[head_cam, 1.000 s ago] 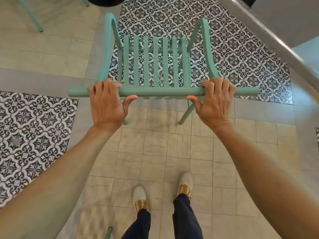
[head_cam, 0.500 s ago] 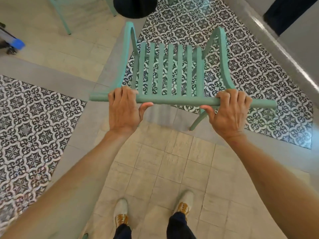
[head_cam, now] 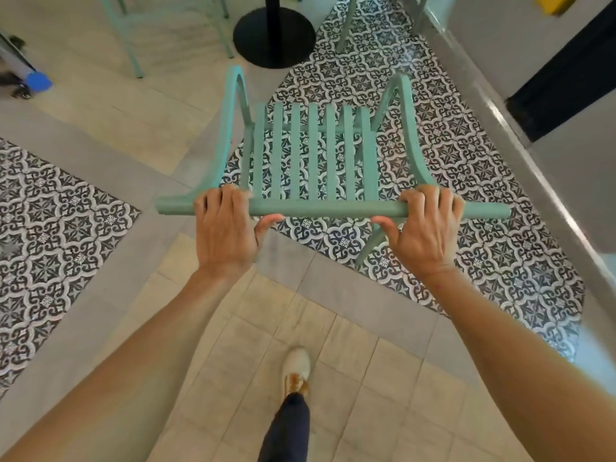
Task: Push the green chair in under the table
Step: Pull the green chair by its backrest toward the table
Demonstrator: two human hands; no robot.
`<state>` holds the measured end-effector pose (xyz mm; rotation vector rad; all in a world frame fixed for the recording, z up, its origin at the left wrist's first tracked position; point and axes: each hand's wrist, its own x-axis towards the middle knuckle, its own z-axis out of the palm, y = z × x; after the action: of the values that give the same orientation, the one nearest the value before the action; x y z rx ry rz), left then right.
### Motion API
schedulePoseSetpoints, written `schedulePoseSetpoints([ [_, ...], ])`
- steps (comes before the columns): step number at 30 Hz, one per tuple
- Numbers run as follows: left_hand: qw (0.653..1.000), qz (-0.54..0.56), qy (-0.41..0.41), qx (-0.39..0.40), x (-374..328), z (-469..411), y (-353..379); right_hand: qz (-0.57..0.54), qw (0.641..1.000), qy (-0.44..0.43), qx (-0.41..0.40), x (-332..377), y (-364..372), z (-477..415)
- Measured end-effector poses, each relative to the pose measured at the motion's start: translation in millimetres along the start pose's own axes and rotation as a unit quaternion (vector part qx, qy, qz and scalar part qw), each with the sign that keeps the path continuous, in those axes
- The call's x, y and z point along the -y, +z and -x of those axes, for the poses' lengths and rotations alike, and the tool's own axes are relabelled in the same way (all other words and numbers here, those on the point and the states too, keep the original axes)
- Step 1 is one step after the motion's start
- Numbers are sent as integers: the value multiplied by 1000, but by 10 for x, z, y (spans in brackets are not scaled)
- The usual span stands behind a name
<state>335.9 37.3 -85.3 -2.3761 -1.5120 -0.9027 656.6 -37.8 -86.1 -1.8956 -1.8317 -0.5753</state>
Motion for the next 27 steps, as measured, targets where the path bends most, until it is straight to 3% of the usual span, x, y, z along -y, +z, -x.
schedulePoseSetpoints([
  [18, 992, 16, -117, 52, -639, -1421, 1039, -40, 994, -26, 101, -1399, 876, -1510],
  [27, 985, -27, -163, 49, -795, -2125, 1609, -75, 991, -85, 70, -1941, 1470, -2387],
])
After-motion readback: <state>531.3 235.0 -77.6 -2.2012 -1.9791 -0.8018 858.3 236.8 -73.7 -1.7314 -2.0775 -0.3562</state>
